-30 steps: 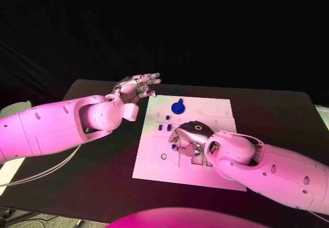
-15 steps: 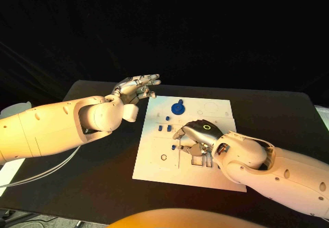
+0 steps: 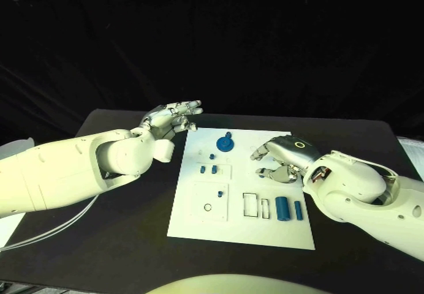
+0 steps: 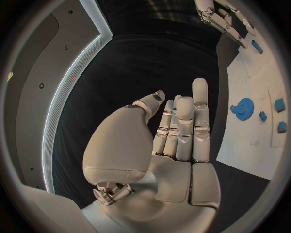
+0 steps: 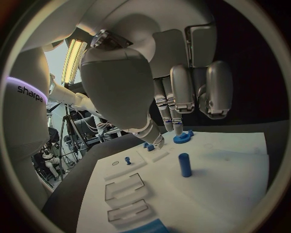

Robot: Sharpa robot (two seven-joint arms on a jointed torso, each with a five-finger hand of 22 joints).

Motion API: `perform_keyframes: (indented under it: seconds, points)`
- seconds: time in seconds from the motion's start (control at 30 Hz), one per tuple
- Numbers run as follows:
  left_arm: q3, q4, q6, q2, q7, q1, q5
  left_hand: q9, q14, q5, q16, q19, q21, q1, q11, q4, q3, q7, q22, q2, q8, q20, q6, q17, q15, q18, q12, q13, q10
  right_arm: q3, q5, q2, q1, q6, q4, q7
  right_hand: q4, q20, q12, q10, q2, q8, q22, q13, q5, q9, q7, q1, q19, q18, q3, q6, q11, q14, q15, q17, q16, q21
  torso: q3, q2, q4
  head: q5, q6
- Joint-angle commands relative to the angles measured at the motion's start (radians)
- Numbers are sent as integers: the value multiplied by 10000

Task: Assemble the parts on the task board

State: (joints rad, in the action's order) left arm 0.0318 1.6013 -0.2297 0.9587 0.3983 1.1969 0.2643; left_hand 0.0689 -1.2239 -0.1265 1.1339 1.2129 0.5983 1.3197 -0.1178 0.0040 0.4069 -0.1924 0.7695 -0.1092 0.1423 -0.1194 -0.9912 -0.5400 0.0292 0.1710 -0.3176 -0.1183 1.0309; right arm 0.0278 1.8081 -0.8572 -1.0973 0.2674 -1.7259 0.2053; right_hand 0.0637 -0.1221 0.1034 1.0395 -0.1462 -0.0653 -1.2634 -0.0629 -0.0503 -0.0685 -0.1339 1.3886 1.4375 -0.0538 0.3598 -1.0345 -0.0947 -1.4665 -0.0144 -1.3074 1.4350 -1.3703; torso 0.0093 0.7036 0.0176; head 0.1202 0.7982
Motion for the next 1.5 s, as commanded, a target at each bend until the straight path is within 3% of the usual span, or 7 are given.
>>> perform_keyframes:
  seconds: [0.03, 0.4, 0.87, 1.5]
  points:
    - [-4, 35, 270, -1, 29, 4, -150, -8, 98, 36, 51, 13, -53, -33, 23, -52, 3, 16, -14, 63, 31, -59, 69, 14, -6, 101, -67, -14, -73, 5, -7, -68, -26, -652, 105, 302, 9, 92, -49, -45, -92, 32, 8, 7, 13, 14, -25, -1, -17, -173, -105, 58, 57, -603, 92, -421, -44, 54, 24, 15, 7, -15, -46]
    - [-4, 22, 295, -1, 34, 3, -210, -8, 98, 36, 51, 13, -53, -33, 23, -52, 3, 16, -14, 63, 31, -59, 69, 14, -6, 101, -67, -14, -73, 5, -9, 37, -25, -1080, 325, 209, 36, 125, -34, 7, -128, 30, 21, -6, 13, 20, -25, -8, -14, -170, -181, 86, 75, -602, 95, -393, -61, 66, 3, 8, -23, -74, -75]
    - [-4, 1, 301, 20, 26, 3, -214, -8, 98, 36, 51, 13, -53, -33, 23, -52, 3, 16, -14, 63, 31, -59, 69, 14, -6, 101, -67, -14, -73, 1, -9, 229, 42, -1636, 517, 112, 91, 116, 134, 544, 47, -95, 42, -15, 8, -39, -53, 135, 9, -164, -149, -364, 57, -603, 68, -327, -100, 93, 0, 14, -16, -67, -42]
    - [-4, -7, 295, 34, 17, 4, -214, -4, 109, 38, 57, 12, -60, -29, 22, -64, -1, 16, -19, 87, 48, -63, 77, 34, -3, 102, -110, -22, -97, -4, 182, 360, 106, -1443, 603, 145, -94, 262, 68, 1517, 516, -238, 26, -2, 11, -146, 89, 561, 69, -160, 625, -1271, 260, -614, 242, -306, -99, 92, 2, 13, -17, -41, 4]
